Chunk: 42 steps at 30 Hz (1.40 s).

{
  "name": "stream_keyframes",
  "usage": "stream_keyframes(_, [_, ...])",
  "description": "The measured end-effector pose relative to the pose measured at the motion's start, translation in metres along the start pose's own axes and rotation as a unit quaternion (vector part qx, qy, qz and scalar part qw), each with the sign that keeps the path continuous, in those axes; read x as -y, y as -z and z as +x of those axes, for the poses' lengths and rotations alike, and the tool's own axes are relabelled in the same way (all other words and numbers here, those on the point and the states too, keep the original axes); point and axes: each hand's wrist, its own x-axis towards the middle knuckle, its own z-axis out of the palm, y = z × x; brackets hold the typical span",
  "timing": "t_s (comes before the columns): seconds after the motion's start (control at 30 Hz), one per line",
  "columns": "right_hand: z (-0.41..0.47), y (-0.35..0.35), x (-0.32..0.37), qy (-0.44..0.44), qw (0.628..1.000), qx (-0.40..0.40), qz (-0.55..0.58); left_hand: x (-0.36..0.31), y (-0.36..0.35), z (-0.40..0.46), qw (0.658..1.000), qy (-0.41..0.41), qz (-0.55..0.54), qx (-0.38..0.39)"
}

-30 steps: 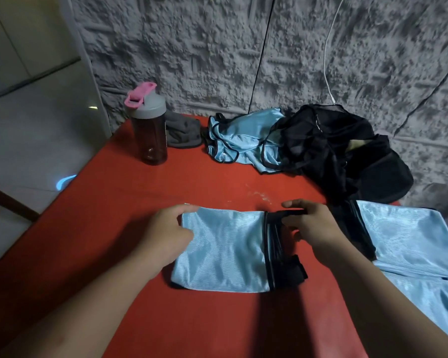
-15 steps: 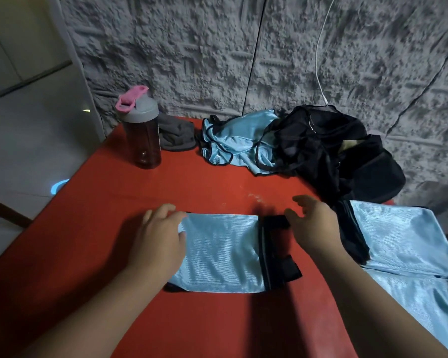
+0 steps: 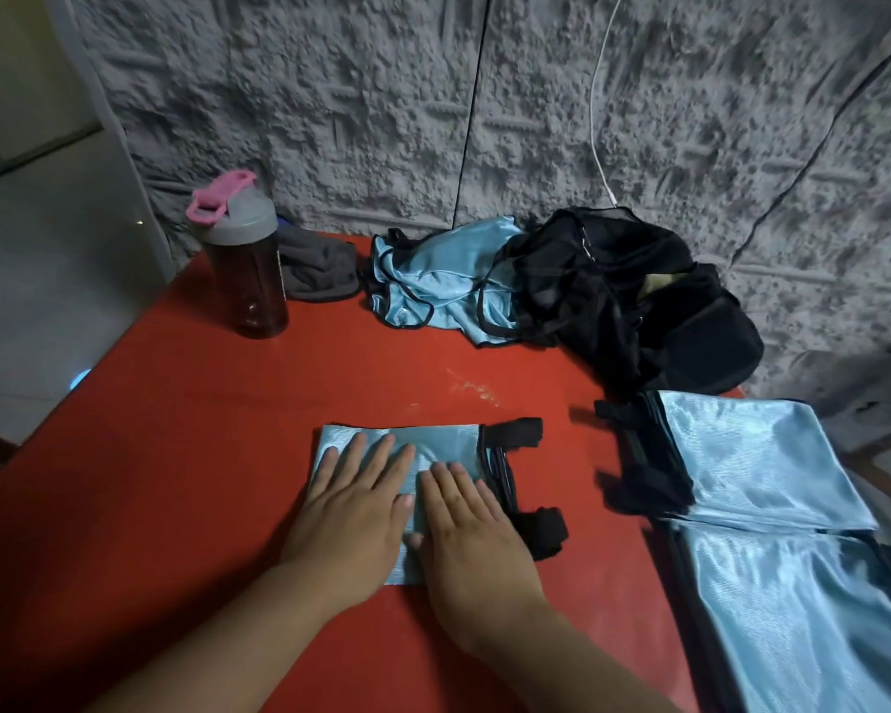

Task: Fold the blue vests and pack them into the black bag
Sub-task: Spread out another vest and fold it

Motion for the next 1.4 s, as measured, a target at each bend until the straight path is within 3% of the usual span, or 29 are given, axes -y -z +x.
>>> stream_keyframes(0.2, [-0.004,0.011,-0.031,-0.049,0.998,0.012,0.022,0.001,0.004,0.0,0.995,0.103,0.001,0.004])
stream_keyframes(0.33, [-0.007,0.013,-0.032,-0.069,0.997,0.014,0.031,0.002,0.008,-0.003,0.993,0.121,-0.003,0.016])
stream_keyframes(0.43, [-0.007,0.019,-0.034,-0.07,0.995,0.071,0.028,0.004,0.01,-0.004,0.992,0.128,-0.008,0.02])
stream_keyframes(0.6, [-0.01,0.035,-0.065,-0.001,0.982,0.175,0.07,0.008,0.012,-0.004,0.992,0.119,-0.011,0.038])
stream_keyframes(0.87, [-0.017,0.036,-0.064,-0.005,0.978,0.15,0.145,0.009,0.013,-0.002,0.992,0.114,-0.002,0.055])
stream_keyframes(1.17, [-0.024,0.038,-0.042,-0.04,0.987,0.115,0.104,0.009,0.012,-0.001,0.991,0.118,0.002,0.057])
stream_keyframes(1.4, [-0.026,0.04,-0.05,-0.019,0.983,0.119,0.142,0.009,0.014,-0.002,0.991,0.116,0.0,0.066])
